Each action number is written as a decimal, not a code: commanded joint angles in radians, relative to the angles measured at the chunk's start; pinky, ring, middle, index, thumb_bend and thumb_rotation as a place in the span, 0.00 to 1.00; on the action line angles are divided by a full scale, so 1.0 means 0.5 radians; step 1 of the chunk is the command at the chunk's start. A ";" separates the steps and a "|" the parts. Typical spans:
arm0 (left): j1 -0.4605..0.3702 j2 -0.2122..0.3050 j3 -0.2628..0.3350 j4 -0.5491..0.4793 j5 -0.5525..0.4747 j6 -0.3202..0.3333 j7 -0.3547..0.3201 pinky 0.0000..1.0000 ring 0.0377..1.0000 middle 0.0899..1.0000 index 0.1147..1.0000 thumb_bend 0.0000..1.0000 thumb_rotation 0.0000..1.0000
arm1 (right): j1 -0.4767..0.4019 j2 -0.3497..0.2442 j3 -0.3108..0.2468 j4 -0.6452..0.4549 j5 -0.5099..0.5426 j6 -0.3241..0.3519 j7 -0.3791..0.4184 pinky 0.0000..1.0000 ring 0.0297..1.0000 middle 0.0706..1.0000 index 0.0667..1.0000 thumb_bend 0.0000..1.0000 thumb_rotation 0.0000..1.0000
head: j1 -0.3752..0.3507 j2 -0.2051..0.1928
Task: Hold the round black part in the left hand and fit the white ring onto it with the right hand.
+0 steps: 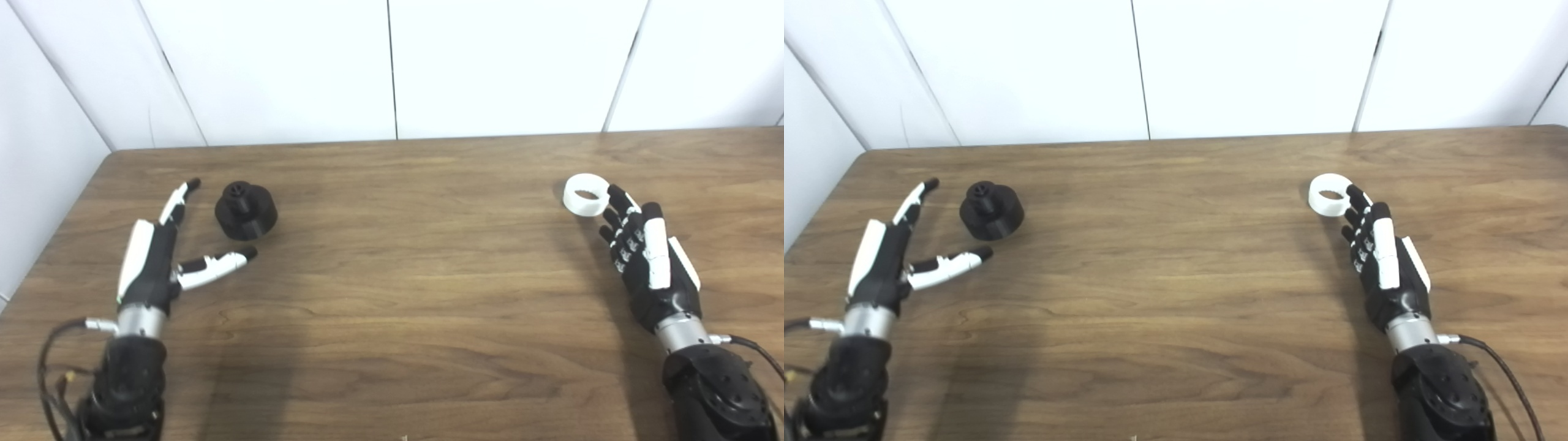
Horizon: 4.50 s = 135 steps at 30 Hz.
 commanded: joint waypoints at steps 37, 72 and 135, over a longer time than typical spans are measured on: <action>-0.782 0.391 -0.355 1.027 0.201 0.179 -0.318 0.88 0.98 0.94 0.84 0.99 0.23 | -0.053 -0.099 -0.001 -0.082 -0.017 -0.097 0.023 1.00 1.00 0.99 0.94 0.67 1.00 | -0.005 -0.053; -0.829 0.290 -0.422 1.006 0.168 0.083 -0.266 0.91 1.00 0.94 0.72 0.95 0.23 | -0.012 -0.083 -0.002 -0.098 -0.044 -0.090 0.011 1.00 1.00 0.99 0.96 0.69 1.00 | -0.032 -0.051; -0.221 -0.182 -1.019 0.054 0.450 0.011 -0.357 0.87 0.98 0.91 0.57 0.93 0.20 | 0.027 -0.070 0.033 -0.204 -0.031 -0.022 -0.001 1.00 1.00 0.99 0.97 0.69 1.00 | -0.106 0.023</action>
